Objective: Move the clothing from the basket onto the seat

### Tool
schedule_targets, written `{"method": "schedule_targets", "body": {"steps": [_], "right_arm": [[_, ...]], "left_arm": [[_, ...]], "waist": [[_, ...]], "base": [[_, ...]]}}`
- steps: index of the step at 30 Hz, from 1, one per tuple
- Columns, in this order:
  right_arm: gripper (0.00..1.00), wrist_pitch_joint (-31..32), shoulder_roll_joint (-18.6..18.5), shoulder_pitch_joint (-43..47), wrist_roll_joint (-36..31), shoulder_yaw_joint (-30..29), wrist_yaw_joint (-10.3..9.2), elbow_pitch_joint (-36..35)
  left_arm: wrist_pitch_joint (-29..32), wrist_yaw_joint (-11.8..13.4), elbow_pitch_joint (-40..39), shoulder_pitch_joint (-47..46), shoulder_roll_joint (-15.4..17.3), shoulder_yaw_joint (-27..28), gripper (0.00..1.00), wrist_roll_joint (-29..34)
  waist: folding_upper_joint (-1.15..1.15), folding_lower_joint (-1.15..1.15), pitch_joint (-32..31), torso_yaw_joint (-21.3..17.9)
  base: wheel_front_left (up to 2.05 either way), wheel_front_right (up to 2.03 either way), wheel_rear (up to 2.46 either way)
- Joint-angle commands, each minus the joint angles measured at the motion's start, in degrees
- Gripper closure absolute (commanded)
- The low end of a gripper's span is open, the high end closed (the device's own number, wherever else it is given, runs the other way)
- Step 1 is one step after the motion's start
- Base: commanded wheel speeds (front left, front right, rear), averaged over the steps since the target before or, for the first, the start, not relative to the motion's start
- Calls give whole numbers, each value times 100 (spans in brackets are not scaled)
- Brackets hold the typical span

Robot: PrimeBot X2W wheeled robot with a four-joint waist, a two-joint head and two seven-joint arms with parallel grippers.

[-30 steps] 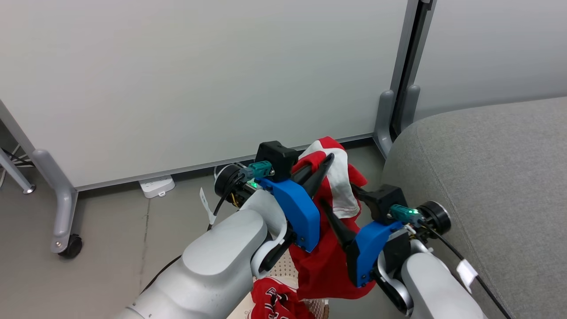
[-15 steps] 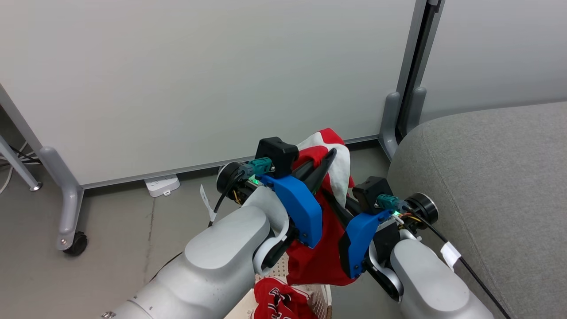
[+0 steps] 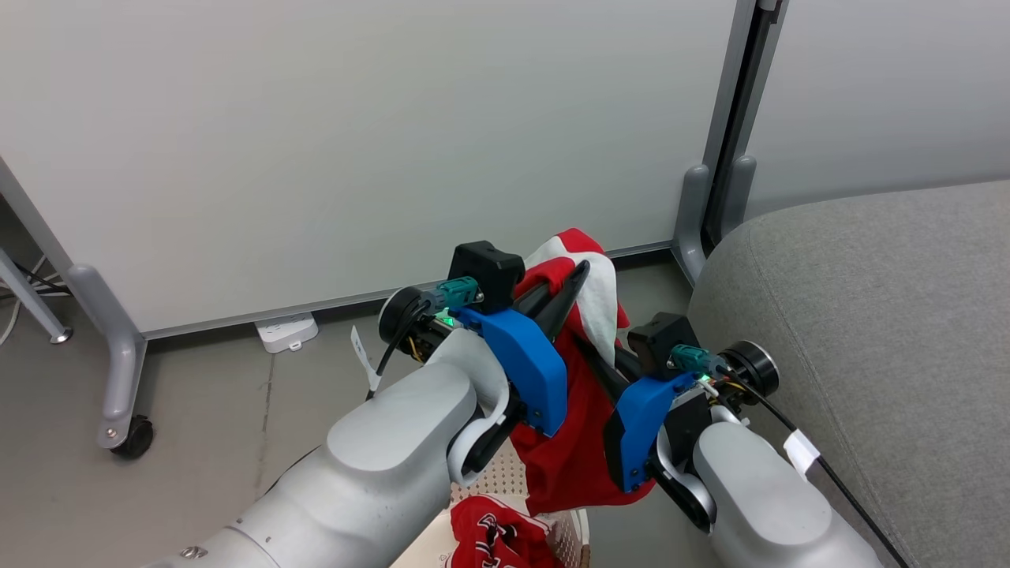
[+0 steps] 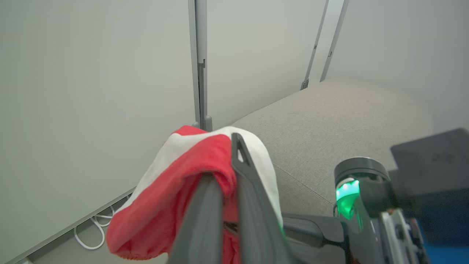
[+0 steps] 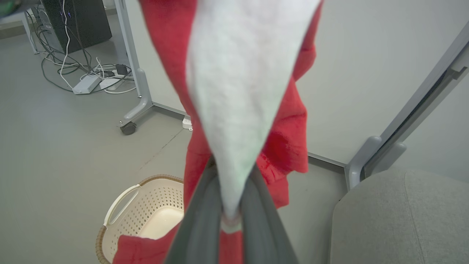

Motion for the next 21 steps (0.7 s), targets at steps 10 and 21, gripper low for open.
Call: {"method": "schedule_targets", "body": {"steps": [10, 21], "right_arm": [[100, -180, 16, -134, 36, 25, -2, 170], [100, -269, -119, -112, 19, -75, -2, 70]], "left_arm": [[-341, -136, 91, -71, 20, -89, 0, 7], [-499, -52, -1085, 1272, 826, 1168, 0, 1166]], "waist": [[0, 0, -58, 62], [0, 0, 7, 94]], "base": [[0, 0, 0], [0, 0, 0]]}}
